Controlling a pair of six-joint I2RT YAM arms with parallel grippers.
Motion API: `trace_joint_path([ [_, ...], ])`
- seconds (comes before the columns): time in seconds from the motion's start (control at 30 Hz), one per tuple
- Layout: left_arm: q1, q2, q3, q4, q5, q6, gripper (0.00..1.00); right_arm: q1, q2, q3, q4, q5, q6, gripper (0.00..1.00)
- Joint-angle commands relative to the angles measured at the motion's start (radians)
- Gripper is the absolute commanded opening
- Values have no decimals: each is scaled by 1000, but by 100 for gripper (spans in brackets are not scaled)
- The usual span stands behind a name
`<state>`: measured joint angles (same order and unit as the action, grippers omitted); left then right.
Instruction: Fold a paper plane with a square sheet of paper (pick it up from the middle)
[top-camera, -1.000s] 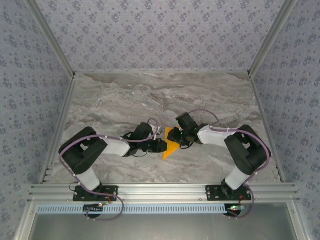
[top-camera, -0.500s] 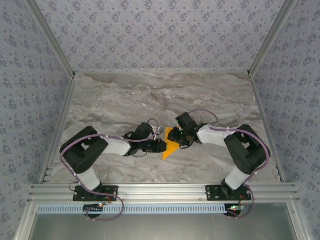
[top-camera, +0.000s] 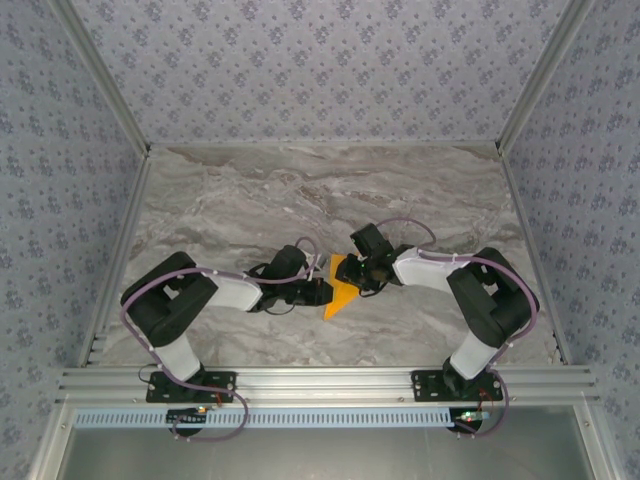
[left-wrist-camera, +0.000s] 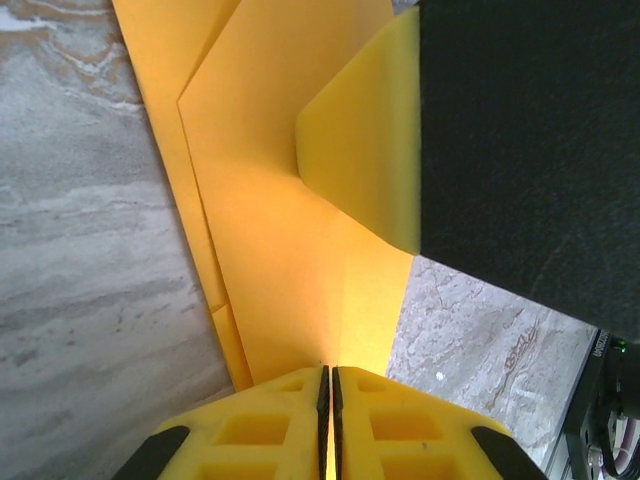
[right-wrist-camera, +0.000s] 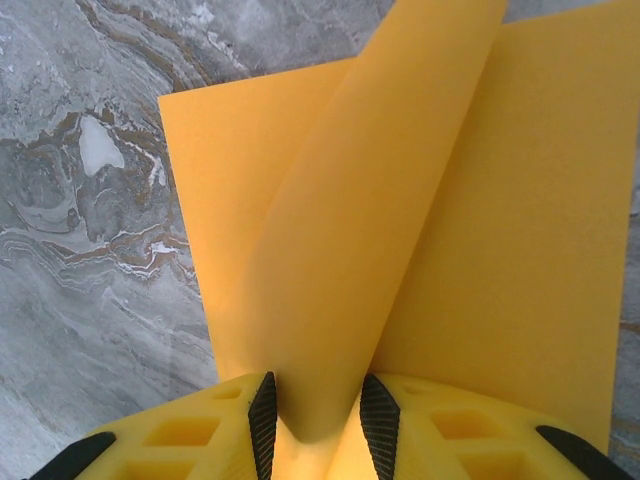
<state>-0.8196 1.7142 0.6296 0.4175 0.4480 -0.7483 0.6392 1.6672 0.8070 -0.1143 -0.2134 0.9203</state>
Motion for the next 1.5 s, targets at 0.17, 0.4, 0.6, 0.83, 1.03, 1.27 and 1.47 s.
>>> trace_joint_path([
  [0.17,-6,19,25,-25,-11,24,13,-9,90,-31,-117,82,3,35],
  [0.4,-10,21,24,-51,-23,23,13,-6,93,-27,-123,79,1,35],
  [0.6,-15,21,24,-99,-41,31,10,-8,52,-15,-116,63,3,34],
  [0.83,-16,25,28,-128,-43,47,10,-26,-78,11,-106,31,-12,36],
  [1.03,-16,30,43,-137,-40,60,10,-36,-145,12,-132,32,-39,37],
  [1.27,-17,27,56,-160,-39,77,9,-33,-82,56,-195,41,-105,46],
  [1.47,-16,24,62,-170,-36,81,9,-17,5,132,-233,54,-159,56],
])
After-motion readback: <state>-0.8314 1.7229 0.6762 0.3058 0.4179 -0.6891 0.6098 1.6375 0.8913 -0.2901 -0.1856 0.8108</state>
